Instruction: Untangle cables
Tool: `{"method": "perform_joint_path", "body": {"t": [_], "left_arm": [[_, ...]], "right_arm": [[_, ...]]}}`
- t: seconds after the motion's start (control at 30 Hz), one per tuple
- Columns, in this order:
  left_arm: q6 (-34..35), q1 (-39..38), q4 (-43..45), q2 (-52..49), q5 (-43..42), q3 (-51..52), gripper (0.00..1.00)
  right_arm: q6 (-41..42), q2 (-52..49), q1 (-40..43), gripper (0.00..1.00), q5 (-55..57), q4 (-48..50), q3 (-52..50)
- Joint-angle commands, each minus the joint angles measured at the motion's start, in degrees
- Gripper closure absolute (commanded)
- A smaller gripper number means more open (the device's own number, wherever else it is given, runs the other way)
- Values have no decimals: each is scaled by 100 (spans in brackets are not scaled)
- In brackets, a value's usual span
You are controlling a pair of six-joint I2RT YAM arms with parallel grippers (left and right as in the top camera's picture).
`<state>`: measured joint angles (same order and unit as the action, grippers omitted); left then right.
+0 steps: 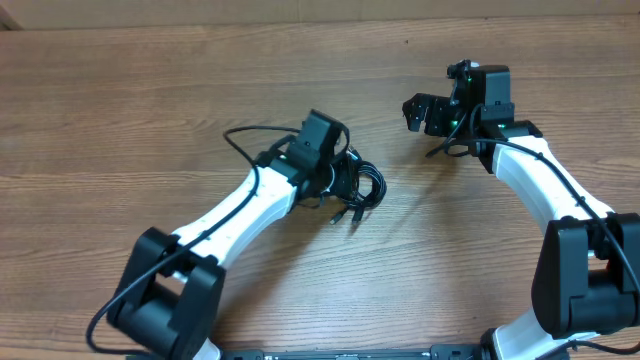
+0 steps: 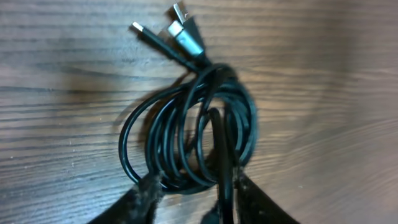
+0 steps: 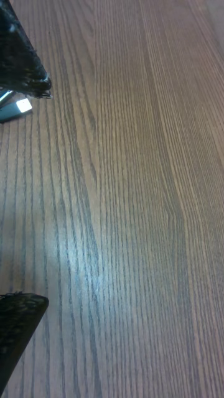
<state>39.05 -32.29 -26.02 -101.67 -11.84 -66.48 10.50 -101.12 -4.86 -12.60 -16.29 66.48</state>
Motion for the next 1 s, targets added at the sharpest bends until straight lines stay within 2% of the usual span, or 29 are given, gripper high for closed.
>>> {"method": "perform_joint_path", "body": {"t": [0.0, 0.1, 0.17, 0.23, 0.37, 0.5, 0.63, 0.77, 0.83, 0.97], "left_arm": [[-345, -76, -15, -267, 195, -118, 69], [-855, -74, -35, -424, 199, -118, 73], [-1141, -72, -42, -474, 210, -118, 82], [-1453, -68, -72, -463, 409, -122, 95], [-2050, -63, -503, -439, 1163, -236, 96], [-2660, -61, -1460, -437, 2568, -730, 96], [-3036, -33, -1906, -437, 3270, -1281, 95], [-3047, 39, -2144, -437, 3237, -1764, 76], [-3045, 103, -2236, -437, 3032, -1991, 57], [-2977, 262, -2522, -437, 2138, -2549, 48]], "right_arm": [[-4, 98, 17, 0, 61, 0, 184], [-2, 98, 17, 0, 61, -22, 184], [-2, 98, 17, 0, 61, -28, 184], [-2, 98, 17, 0, 61, -31, 184], [-2, 98, 17, 0, 59, -31, 184], [7, 98, 17, 0, 55, -61, 184], [463, 98, 11, 0, 33, -98, 184], [503, 98, 7, 4, -127, -129, 184], [629, 98, 7, 4, -164, -188, 184], [756, 98, 7, 5, -162, -208, 184]]}}
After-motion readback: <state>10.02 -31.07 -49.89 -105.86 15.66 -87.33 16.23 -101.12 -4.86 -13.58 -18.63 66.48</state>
